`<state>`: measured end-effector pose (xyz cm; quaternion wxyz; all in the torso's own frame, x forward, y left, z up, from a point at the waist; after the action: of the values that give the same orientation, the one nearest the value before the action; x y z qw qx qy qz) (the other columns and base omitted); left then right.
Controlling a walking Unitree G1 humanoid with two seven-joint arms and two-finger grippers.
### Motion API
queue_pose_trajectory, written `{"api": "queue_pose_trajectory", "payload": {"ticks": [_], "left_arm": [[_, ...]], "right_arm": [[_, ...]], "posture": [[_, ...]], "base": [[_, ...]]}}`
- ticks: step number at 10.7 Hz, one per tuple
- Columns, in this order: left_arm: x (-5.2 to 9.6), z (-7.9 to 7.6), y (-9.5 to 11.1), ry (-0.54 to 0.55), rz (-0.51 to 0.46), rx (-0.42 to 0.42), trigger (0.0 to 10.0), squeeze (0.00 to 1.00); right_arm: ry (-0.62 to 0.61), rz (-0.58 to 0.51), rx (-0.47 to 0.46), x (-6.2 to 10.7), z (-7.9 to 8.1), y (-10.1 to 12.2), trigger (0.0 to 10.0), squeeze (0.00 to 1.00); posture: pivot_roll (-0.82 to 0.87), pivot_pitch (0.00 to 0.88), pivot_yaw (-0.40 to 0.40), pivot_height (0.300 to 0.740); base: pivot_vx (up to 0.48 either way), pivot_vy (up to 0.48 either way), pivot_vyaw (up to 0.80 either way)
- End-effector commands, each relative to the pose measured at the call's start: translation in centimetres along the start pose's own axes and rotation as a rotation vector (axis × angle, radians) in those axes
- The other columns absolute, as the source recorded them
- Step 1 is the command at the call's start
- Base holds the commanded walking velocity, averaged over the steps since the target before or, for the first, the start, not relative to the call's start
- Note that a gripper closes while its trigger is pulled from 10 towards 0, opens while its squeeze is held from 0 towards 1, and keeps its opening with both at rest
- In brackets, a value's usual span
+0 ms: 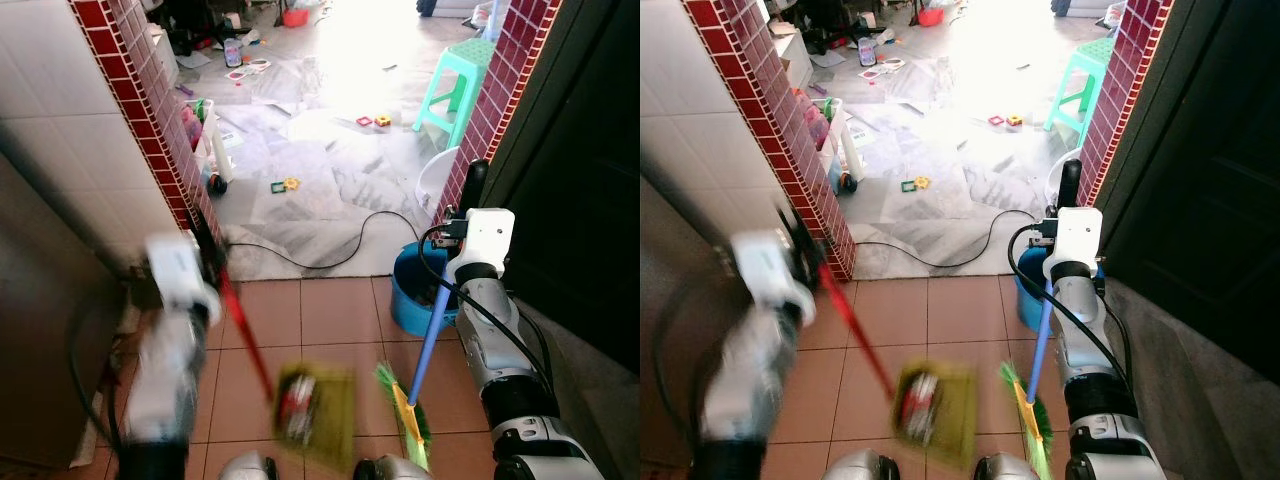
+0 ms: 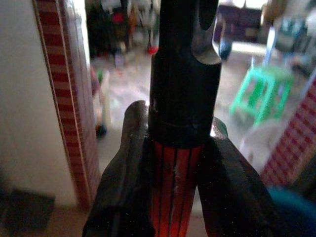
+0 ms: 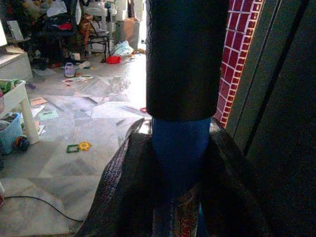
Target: Sweep floor
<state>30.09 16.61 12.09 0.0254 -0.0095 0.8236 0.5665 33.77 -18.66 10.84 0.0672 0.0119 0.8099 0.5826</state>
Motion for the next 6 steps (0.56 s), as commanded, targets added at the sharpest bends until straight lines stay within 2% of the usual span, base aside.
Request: {"api": "queue_pose_trajectory", "payload": {"ticks": [1, 2, 3, 5, 6], "left_arm": [[-0.7, -0.2, 3.4, 0.002, -0.132, 0.026, 10.0, 0.00], [-1.1, 0.3, 5.4, 0.046, -0.211, 0.035, 10.0, 0.00], [-1.8, 0.3, 7.5, 0.064, -0.277, 0.079, 10.0, 0.00], [-2.4, -0.4, 9.7, 0.058, -0.338, 0.155, 10.0, 0.00], [-2.4, -1.0, 10.2, 0.033, -0.355, 0.165, 10.0, 0.00]], "right_arm": [[0.004, -0.033, 0.025, -0.2, -0.3, 0.7, 10.0, 0.00], [-0.002, -0.025, 0.035, -0.1, -0.6, 0.4, 10.0, 0.00], [-0.004, -0.014, 0.043, 0.0, -0.8, 0.1, 10.0, 0.00], [0.002, -0.010, 0.049, 0.1, -0.7, 0.1, 10.0, 0.00], [0.006, -0.008, 0.047, 0.1, -0.7, 0.0, 10.0, 0.00]], "posture": [[-0.10, 0.000, 0.038, 0.740], [-0.10, 0.000, 0.038, 0.740], [-0.10, 0.000, 0.038, 0.740], [-0.11, 0.000, 0.040, 0.740], [-0.11, 0.000, 0.042, 0.740]], "base": [[0.000, 0.000, 0.00], [0.000, 0.000, 0.00], [0.000, 0.000, 0.00], [0.000, 0.000, 0.00], [0.281, 0.000, -0.80]]}}
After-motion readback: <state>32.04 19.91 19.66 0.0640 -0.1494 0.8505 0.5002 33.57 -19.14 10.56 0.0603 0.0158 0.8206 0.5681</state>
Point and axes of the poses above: a point about 5 cm out from each wrist's last joint towards the gripper, its own x axis pointing back from the gripper into the wrist, its own y axis along the axis of the wrist's last joint, z = x × y, the point moved 1 cm from there along -x, pointing out of the wrist towards the gripper, and after that the axes turned 12 degrees about x, right-handed, at the moved point
